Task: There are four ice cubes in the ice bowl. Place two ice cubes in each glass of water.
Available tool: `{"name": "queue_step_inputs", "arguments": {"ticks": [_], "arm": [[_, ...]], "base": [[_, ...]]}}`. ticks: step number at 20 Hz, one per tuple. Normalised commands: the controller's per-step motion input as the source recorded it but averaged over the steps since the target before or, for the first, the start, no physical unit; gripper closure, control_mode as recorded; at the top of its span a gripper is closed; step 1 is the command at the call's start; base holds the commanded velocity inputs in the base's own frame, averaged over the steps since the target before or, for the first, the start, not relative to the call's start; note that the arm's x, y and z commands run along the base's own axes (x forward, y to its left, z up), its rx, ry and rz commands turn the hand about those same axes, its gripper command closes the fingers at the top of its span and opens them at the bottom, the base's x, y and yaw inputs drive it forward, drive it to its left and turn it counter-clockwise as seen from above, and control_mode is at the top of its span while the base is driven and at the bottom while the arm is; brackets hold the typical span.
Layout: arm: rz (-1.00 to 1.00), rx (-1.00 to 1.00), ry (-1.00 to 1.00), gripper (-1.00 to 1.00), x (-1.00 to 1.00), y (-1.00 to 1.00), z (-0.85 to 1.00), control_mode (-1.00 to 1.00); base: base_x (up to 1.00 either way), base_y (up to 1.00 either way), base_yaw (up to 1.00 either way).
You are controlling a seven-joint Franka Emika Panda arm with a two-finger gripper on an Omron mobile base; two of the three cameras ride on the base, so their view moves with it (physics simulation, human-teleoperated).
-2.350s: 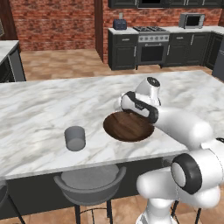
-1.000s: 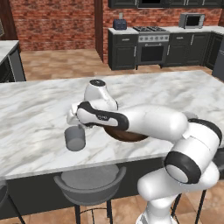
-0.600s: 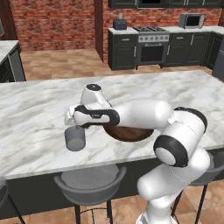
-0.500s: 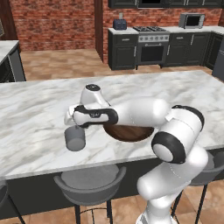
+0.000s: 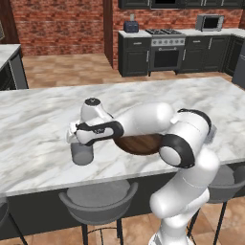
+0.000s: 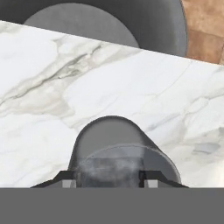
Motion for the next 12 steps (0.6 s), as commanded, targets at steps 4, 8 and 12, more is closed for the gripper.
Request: {"name": "queue_step_inputs", "arguments": {"ticks": [4, 8, 12], "arm": [[0.03, -0.05, 0.0, 1.0, 0.11, 0.02, -0.37, -1.0], [0.06, 0.0, -0.01, 1.0, 0.44, 0.0, -0.08, -1.0], [0.05, 0.0, 0.0, 1.0, 0.34, 0.1, 0.0, -1.0]], "base": [[0.0, 0.0, 0.0], [0.0, 0.0, 0.0], [0.0, 0.0, 0.0]]}}
